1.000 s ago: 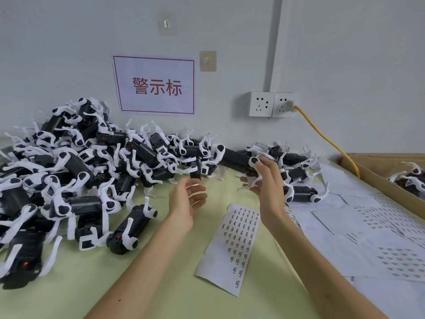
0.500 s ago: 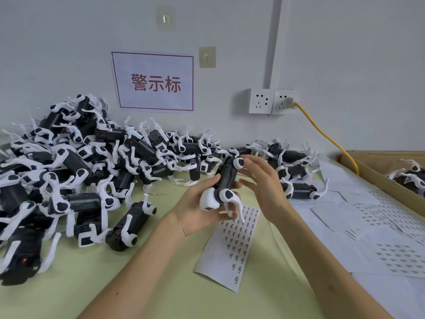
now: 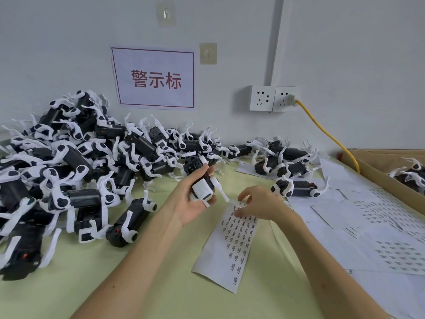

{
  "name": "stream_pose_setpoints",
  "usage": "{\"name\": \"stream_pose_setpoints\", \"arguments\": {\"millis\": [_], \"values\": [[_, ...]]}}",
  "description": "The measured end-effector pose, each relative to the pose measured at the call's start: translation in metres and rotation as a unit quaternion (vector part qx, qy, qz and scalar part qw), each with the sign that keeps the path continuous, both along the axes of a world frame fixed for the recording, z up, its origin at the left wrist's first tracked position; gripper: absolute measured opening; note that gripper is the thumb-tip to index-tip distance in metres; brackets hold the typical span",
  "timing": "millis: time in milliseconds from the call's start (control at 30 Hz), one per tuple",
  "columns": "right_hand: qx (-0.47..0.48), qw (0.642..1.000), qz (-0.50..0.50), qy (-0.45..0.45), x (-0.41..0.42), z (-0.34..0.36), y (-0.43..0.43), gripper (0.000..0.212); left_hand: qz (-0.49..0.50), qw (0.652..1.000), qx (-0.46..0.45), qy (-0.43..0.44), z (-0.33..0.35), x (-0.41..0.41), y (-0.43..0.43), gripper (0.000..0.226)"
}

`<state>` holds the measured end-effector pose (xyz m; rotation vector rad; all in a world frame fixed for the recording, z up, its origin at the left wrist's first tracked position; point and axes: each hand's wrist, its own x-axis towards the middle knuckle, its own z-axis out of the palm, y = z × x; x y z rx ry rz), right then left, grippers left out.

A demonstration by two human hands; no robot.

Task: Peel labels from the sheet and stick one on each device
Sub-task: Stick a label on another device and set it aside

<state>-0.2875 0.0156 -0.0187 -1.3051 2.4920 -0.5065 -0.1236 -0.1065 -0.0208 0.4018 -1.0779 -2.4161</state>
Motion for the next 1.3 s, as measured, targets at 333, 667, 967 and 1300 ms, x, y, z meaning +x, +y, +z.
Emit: {"name": "stream_pose_setpoints", "arguments": {"millis": [333, 667, 967, 1300], "values": [[-0.226, 0.969, 0.077, -0.067, 0.005, 0.006, -0.004, 0.035, 0.043, 0.987, -0.126, -0.091, 0.005, 0.001, -0.001, 0.022], [-0.384, 0.92, 0.078, -0.028, 0.005, 0.004, -0.005, 0.025, 0.029, 0.982, -0.171, -0.081, 0.011, 0.001, 0.013, 0.028], [-0.384, 0.919, 0.083, 0.015, 0.007, 0.003, -0.005, 0.024, -0.005, 0.985, -0.162, -0.062, 0.011, 0.004, 0.011, 0.026], [-0.398, 0.91, 0.104, 0.053, 0.003, 0.003, -0.004, 0.014, -0.02, 0.976, -0.208, -0.065, 0.012, 0.008, 0.011, 0.036]]}}
